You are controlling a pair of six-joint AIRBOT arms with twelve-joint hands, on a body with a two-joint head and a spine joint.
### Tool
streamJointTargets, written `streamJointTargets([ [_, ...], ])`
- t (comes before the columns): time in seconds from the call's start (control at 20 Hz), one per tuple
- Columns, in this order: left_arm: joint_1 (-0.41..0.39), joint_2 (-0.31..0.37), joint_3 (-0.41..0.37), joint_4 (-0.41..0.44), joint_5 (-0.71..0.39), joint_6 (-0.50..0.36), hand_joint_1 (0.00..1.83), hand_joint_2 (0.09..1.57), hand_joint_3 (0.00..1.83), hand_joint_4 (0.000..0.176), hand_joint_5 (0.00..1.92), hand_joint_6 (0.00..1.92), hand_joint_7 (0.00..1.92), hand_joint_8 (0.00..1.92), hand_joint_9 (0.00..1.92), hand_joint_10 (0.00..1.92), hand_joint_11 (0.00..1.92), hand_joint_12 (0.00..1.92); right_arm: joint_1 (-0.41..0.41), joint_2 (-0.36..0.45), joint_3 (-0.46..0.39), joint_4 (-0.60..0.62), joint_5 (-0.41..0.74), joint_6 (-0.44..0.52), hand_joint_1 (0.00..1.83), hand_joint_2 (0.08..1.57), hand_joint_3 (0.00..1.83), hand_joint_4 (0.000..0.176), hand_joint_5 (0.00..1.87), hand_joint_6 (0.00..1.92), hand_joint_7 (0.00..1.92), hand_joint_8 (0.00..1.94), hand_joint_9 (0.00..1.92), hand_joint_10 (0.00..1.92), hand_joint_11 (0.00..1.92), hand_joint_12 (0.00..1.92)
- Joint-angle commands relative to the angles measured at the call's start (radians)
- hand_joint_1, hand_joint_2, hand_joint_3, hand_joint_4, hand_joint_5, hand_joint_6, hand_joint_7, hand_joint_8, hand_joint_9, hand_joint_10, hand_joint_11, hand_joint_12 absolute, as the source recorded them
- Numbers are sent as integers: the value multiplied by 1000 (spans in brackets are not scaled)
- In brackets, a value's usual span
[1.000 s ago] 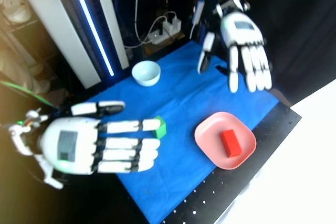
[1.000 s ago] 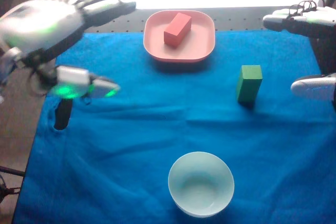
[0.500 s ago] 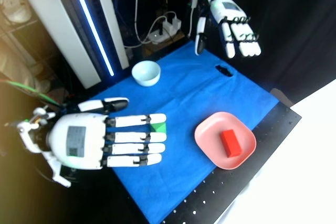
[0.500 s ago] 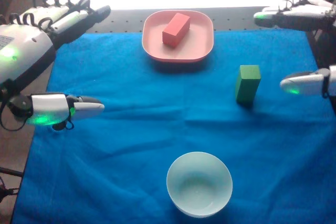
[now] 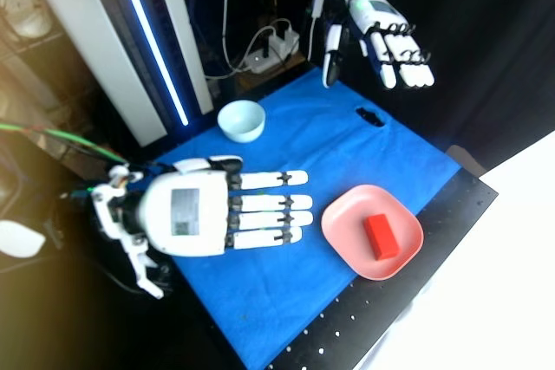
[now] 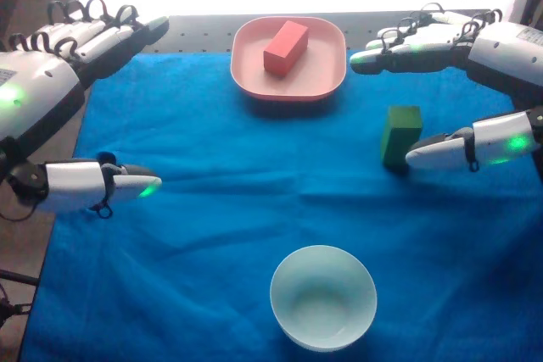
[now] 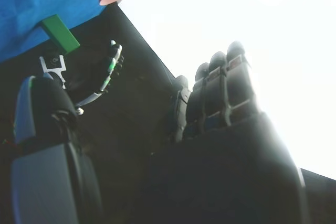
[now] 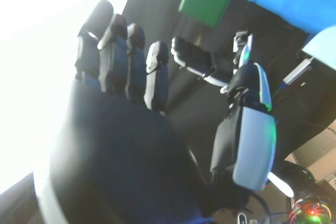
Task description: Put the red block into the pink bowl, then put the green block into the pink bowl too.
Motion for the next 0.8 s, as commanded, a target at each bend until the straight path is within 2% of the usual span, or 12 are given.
streamJointTargets([
  [0.0,-11,-3,-2,13,-127,-3,884,905,0,105,21,0,0,0,0,0,0,0,18,-8,6,32,80,12,841,927,0,115,438,8,431,11,336,26,0,964],
  [0.1,-11,-4,-2,13,-128,-5,893,913,4,113,18,0,0,0,0,0,0,0,20,-14,11,27,71,14,810,943,0,11,630,12,574,10,549,38,168,1004],
  [0.15,-11,-4,-2,14,-129,-7,887,910,2,114,19,0,0,0,0,0,0,0,21,-19,15,22,65,16,782,955,0,0,702,7,642,8,645,31,297,894],
  [0.25,-11,-5,-2,16,-127,-8,887,903,0,131,25,3,0,0,0,0,0,0,23,-27,22,13,54,19,816,947,0,0,839,2,823,4,847,15,583,632],
  [0.35,-11,-6,-2,16,-127,-11,892,900,0,134,27,3,0,0,0,0,0,0,24,-33,26,8,46,20,901,940,0,0,947,3,1027,25,1096,86,745,1006],
  [0.4,-11,-7,-2,17,-127,-12,896,901,0,136,28,3,0,0,0,0,0,0,25,-35,28,6,43,20,933,940,0,0,1001,0,1109,50,1077,426,797,1239],
  [0.45,-11,-8,-2,17,-127,-12,897,906,1,120,24,1,0,0,0,0,0,0,25,-35,29,4,40,21,964,931,0,0,1053,13,1123,268,999,909,833,1425],
  [0.5,-11,-8,-2,17,-127,-13,903,909,2,113,25,2,0,0,0,0,0,0,25,-35,30,1,38,21,972,932,0,0,1085,10,991,779,938,1269,863,1615],
  [0.6,-11,-9,-2,17,-126,-14,892,907,1,119,20,0,0,0,0,0,0,0,26,-35,32,-1,34,21,963,935,0,0,1110,7,871,1239,914,1514,900,1752],
  [0.65,-11,-9,-2,17,-126,-16,904,907,1,114,30,4,0,0,0,0,0,0,26,-35,33,-2,32,22,980,933,0,0,1120,7,898,1234,947,1489,927,1749],
  [0.7,-11,-10,-2,18,-126,-18,897,909,2,117,27,2,0,0,0,0,0,0,26,-35,34,-4,31,22,1063,993,6,109,1199,447,904,1339,950,1589,953,1822],
  [0.75,-11,-10,-2,18,-126,-19,897,909,2,110,32,4,0,0,0,0,0,0,26,-35,35,-4,30,22,1078,1019,3,137,1171,620,846,1554,936,1794,982,1901],
])
